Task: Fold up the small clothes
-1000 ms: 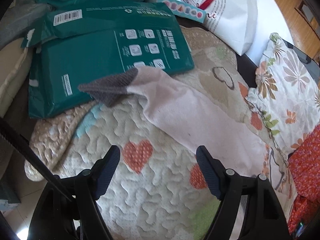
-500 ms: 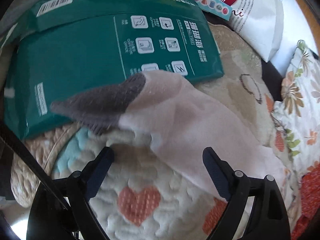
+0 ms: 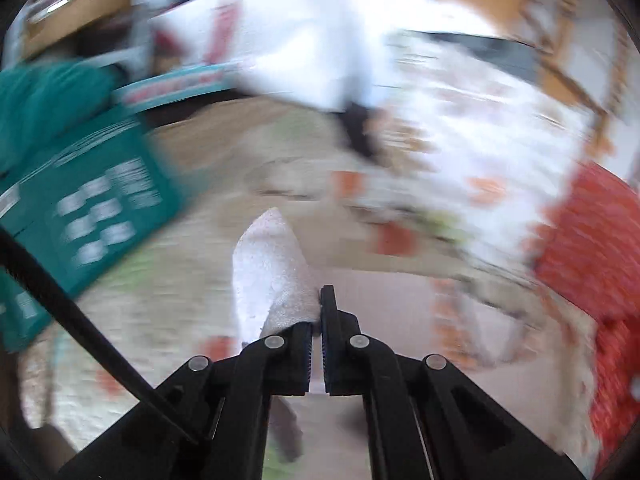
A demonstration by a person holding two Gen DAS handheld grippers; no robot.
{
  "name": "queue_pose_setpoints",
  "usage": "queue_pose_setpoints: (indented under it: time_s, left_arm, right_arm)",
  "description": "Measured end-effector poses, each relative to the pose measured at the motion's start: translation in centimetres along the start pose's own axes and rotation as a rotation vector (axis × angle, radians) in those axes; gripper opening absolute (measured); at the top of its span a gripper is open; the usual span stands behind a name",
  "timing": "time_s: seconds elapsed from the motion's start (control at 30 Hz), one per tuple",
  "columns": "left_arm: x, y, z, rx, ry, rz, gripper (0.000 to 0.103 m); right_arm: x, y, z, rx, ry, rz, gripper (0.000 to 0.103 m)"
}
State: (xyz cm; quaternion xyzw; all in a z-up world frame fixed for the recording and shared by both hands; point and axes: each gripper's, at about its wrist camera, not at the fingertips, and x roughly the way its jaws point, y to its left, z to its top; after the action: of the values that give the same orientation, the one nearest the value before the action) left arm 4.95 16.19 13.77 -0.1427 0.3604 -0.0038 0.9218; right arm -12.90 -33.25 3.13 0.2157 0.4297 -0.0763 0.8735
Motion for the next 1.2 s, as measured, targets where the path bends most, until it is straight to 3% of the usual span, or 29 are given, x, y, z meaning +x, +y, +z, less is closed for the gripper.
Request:
queue_pose_setpoints:
  time_s: [0.1, 0.2, 0.27, 0.37, 0.43, 0.53, 0.7, 0.77, 0.93, 1.1, 1.13, 1.17, 1.2]
  left_arm:
    - [0.4, -8.3, -1.8, 0.131, 0.037, -0.163, 0.003]
    - [1.7, -15.9, -5.1, 0.297, 0.139, -0.333, 0.008]
    - [2.1, -19.0, -7.4, 0.381, 0.211, -0.395, 0.030]
    - [1.9, -19.0, -9.3, 0.356, 0.268, -0.461, 0.053]
    - [2.0, -17.8, -9.4, 0.327, 0.273, -0.442, 0.060]
    - [2.0, -14.8, -9.4, 0.310, 0.243, -0.345, 0.066]
    - [2.8, -8.0, -8.2, 0.255, 0.179, -0.129, 0.067]
    - [3.4, -6.0, -7.9, 0.219, 0.175, -0.091, 0.067]
    - [4.5, -3.0, -6.9, 0.079, 0.204, -0.135, 0.068]
    - [4.3, -2.9, -6.4, 0.096, 0.170, -0.116, 0.068]
    - [4.4, -2.9, -6.2, 0.096, 0.165, -0.103, 0.070]
    - [4.8, -2.7, -6.0, 0.094, 0.162, -0.094, 0.071]
    - [5.2, -2.6, -5.7, 0.096, 0.161, -0.082, 0.071]
  right_arm:
    - [-0.2, 0.1, 0.1, -0.012, -0.005, 0.007, 0.053]
    - [-0.4, -0.1, 0.2, -0.018, -0.018, 0.001, 0.053]
    - [-0.2, -0.3, 0.2, -0.019, -0.005, 0.017, 0.053]
    - [-0.1, -0.1, 0.1, -0.035, 0.001, 0.011, 0.053]
    - [0.0, 0.5, -0.1, -0.067, 0.003, 0.001, 0.053]
    - [0.6, 1.4, -0.7, -0.102, 0.020, 0.004, 0.053]
    - [1.4, 4.2, -2.4, -0.182, 0.042, 0.054, 0.053]
    - [1.6, 6.3, -2.9, -0.224, 0.054, 0.090, 0.053]
    - [2.5, 11.9, -2.9, -0.279, 0.069, 0.186, 0.060]
    - [6.1, 16.3, -2.9, -0.253, 0.130, 0.240, 0.061]
    - [7.1, 17.0, -3.1, -0.255, 0.160, 0.233, 0.052]
    - [7.7, 17.5, -3.1, -0.268, 0.178, 0.213, 0.017]
    - [7.9, 18.0, -3.0, -0.291, 0.188, 0.197, 0.006]
